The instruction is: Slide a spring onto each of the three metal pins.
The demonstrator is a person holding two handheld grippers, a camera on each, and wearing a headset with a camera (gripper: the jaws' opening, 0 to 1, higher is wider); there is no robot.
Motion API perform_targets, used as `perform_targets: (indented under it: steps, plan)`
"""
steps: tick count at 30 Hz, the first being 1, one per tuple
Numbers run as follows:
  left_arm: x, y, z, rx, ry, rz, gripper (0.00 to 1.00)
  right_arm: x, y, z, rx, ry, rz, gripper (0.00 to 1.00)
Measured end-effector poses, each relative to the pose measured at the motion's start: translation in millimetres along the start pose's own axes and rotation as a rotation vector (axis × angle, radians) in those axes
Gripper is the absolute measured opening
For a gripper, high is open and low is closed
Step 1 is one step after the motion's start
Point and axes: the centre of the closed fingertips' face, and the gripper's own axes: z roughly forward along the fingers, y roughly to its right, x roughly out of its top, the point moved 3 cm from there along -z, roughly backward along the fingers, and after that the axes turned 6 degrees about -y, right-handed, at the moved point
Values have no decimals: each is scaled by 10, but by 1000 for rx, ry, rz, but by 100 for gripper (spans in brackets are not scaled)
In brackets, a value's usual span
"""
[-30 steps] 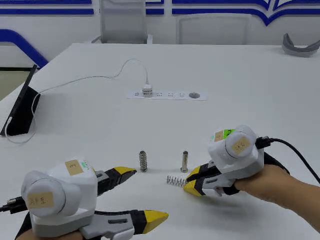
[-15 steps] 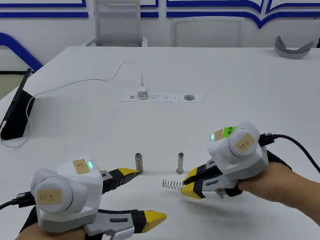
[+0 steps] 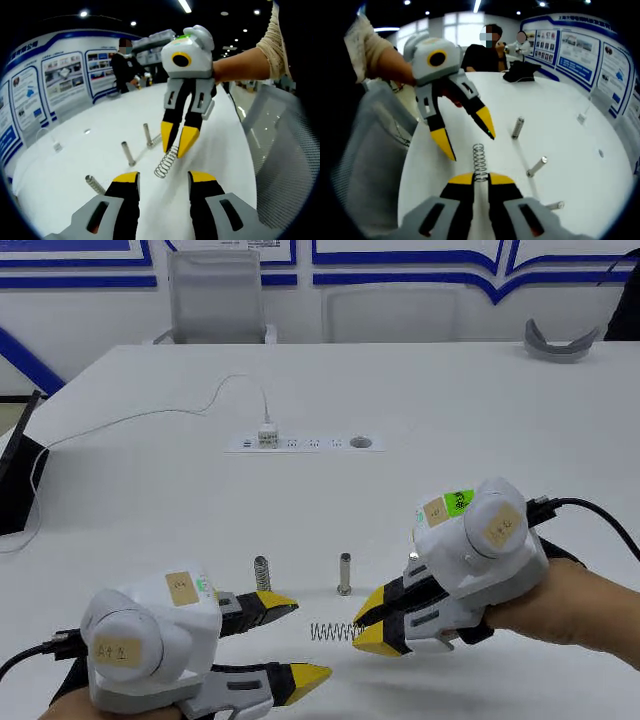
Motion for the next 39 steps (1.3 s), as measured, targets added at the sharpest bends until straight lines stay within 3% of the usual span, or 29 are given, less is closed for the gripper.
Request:
perform_targets:
  steps: [13, 21, 26, 39]
  plan:
    - [59, 111, 10, -26, 15, 76, 15, 66, -135, -35, 43, -26, -55, 11]
    - [44, 145, 23, -35, 5, 90, 13, 118, -160, -110, 48, -23, -61, 11]
    - [49, 134, 26, -35, 7, 76, 12, 251, -158, -196, 42, 24, -56, 11]
    - [79, 153, 50, -38, 18, 39, 11, 483, -190, -210, 29, 104, -64, 12]
